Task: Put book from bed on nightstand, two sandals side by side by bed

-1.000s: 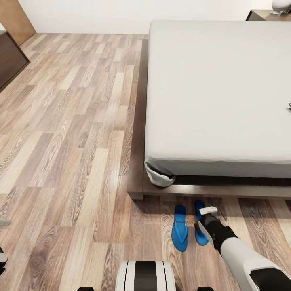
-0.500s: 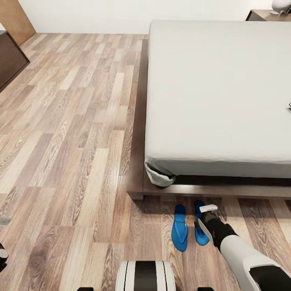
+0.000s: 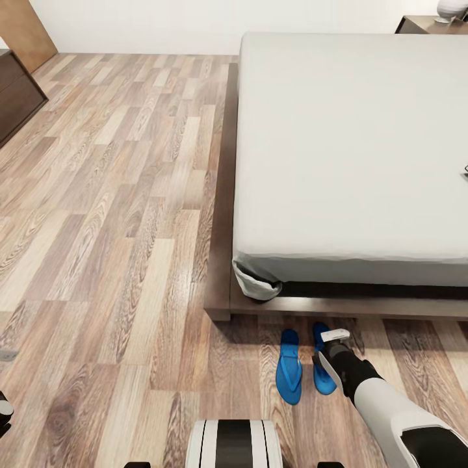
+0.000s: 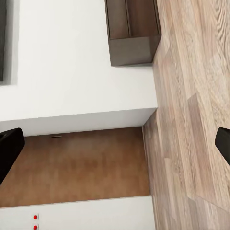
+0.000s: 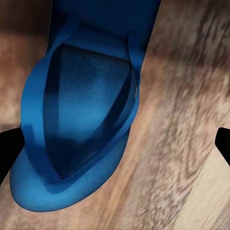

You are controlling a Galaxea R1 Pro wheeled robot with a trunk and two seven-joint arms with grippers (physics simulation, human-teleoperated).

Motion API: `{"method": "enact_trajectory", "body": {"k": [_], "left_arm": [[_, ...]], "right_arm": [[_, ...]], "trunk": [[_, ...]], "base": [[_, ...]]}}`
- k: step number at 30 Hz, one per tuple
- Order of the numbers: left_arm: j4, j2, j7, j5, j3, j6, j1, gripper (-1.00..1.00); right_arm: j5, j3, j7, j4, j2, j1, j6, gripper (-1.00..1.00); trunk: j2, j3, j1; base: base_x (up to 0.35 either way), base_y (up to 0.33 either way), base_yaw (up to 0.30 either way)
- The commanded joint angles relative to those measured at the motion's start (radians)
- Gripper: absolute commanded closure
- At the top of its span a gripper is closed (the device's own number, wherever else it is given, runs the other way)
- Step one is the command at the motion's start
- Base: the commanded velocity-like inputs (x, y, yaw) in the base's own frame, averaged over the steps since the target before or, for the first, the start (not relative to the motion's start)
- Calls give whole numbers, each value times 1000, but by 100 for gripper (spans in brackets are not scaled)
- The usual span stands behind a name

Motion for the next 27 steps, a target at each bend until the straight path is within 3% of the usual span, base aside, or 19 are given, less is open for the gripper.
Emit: {"method": "enact_trajectory", "body": {"k": [1,9,17,27], "left_arm": [[1,1,4,-2,-4,4,-1,-100],[1,0,4,-2,-4,4,-1,-100],[-8,-45,6,2,1,2,46,-100],[-7,-57,10,3,1,3,68,-100]], "right_arm": [[5,6,0,-2,-1,0,8,-100],[4,6,0,-2,-1,0,8,-100],[6,0,-5,-43,-2,45,44,-100],[6,-1,-5,-52,-2,102,76,-100]], "trunk": [[0,-1,0],[0,-1,0],[0,-1,0],[0,-1,0]], "base": [[0,0,0],[0,0,0],[0,0,0],[0,0,0]]}}
